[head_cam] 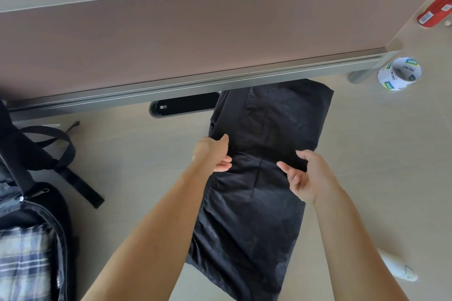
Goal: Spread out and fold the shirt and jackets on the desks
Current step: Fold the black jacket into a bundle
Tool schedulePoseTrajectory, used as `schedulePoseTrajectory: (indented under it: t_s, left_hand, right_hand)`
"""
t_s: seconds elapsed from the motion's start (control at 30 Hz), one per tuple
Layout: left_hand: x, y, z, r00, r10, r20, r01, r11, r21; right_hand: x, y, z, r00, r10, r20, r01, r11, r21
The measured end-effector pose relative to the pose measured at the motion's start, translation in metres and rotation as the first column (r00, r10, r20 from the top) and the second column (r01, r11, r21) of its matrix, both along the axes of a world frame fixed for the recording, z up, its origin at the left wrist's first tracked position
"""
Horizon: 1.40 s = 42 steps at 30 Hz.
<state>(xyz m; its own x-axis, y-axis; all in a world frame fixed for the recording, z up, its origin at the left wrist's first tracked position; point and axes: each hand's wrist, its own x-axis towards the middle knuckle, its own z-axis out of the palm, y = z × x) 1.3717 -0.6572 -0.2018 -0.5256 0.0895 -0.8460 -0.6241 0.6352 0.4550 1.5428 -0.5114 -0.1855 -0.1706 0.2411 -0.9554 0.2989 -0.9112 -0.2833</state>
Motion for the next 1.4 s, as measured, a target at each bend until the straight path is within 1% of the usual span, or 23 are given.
schedulePoseTrajectory:
  t_s: [0.07,0.17,0.4,0.47,0.57,0.63,0.7,0.77,0.83,0.93,1.03,1.1,1.2,1.27,1.33,1.4]
  left_hand:
    - [-0.005,-0.002,-0.002,0.999,-0.037,-0.025,0.036,0.999,-0.024]
    - [-0.011,-0.006,0.003,0.999,-0.035,0.019,0.036,0.999,-0.024]
    - [-0.011,-0.019,0.016,0.99,0.091,0.103,-0.104,0.986,0.13]
    - [-0.01,-0.027,0.024,0.99,0.108,0.093,-0.123,0.977,0.174]
    - [-0.004,-0.033,0.039,0.995,0.092,0.04,-0.098,0.977,0.191]
    - [-0.001,-0.039,0.052,0.997,0.079,-0.005,-0.077,0.978,0.194]
    - [-0.001,-0.049,0.066,0.998,0.055,-0.04,-0.046,0.979,0.2]
    - [-0.002,-0.06,0.085,0.998,0.017,-0.059,-0.004,0.977,0.215]
    - [-0.001,-0.073,0.107,0.996,-0.054,-0.075,0.069,0.972,0.224]
    - [0.002,-0.092,0.144,0.986,-0.132,-0.097,0.152,0.959,0.24]
    - [0.009,-0.109,0.177,0.983,-0.144,-0.112,0.172,0.94,0.294]
    - [0.017,-0.122,0.193,0.988,-0.103,-0.114,0.138,0.922,0.361]
    - [0.031,-0.147,0.211,1.0,0.017,-0.026,-0.002,0.86,0.511]
    - [0.04,-0.165,0.218,0.996,0.032,0.085,-0.076,0.811,0.58]
    - [0.046,-0.18,0.217,0.979,-0.001,0.203,-0.122,0.797,0.592]
    - [0.051,-0.191,0.21,0.964,-0.03,0.266,-0.13,0.817,0.562]
  right_hand:
    - [-0.001,0.0,0.0,0.999,-0.012,-0.046,0.01,0.999,-0.037]
    - [0.001,0.006,-0.004,0.998,0.045,-0.045,-0.047,0.998,-0.032]
    - [0.016,0.006,0.0,0.972,0.23,-0.049,-0.233,0.969,-0.082]
    - [0.025,0.0,-0.001,0.972,0.227,-0.061,-0.233,0.963,-0.138]
    - [0.036,-0.003,-0.001,0.972,0.174,-0.155,-0.209,0.947,-0.245]
    - [0.038,-0.009,0.005,0.969,0.147,-0.198,-0.199,0.941,-0.274]
    - [0.041,-0.014,0.015,0.962,0.141,-0.234,-0.193,0.957,-0.218]
    - [0.048,-0.02,0.03,0.947,0.175,-0.269,-0.213,0.969,-0.121]
    - [0.055,-0.026,0.048,0.928,0.216,-0.302,-0.232,0.973,-0.016]
    - [0.061,-0.036,0.083,0.911,0.219,-0.351,-0.189,0.975,0.116]
    - [0.067,-0.048,0.124,0.898,0.217,-0.384,-0.143,0.967,0.212]
    - [0.075,-0.058,0.151,0.891,0.221,-0.398,-0.117,0.956,0.268]
    - [0.088,-0.075,0.184,0.877,0.235,-0.418,-0.093,0.938,0.333]
    - [0.097,-0.085,0.199,0.881,0.276,-0.384,-0.127,0.921,0.369]
    - [0.103,-0.092,0.208,0.892,0.334,-0.304,-0.202,0.897,0.393]
    - [0.107,-0.098,0.212,0.885,0.397,-0.242,-0.281,0.872,0.401]
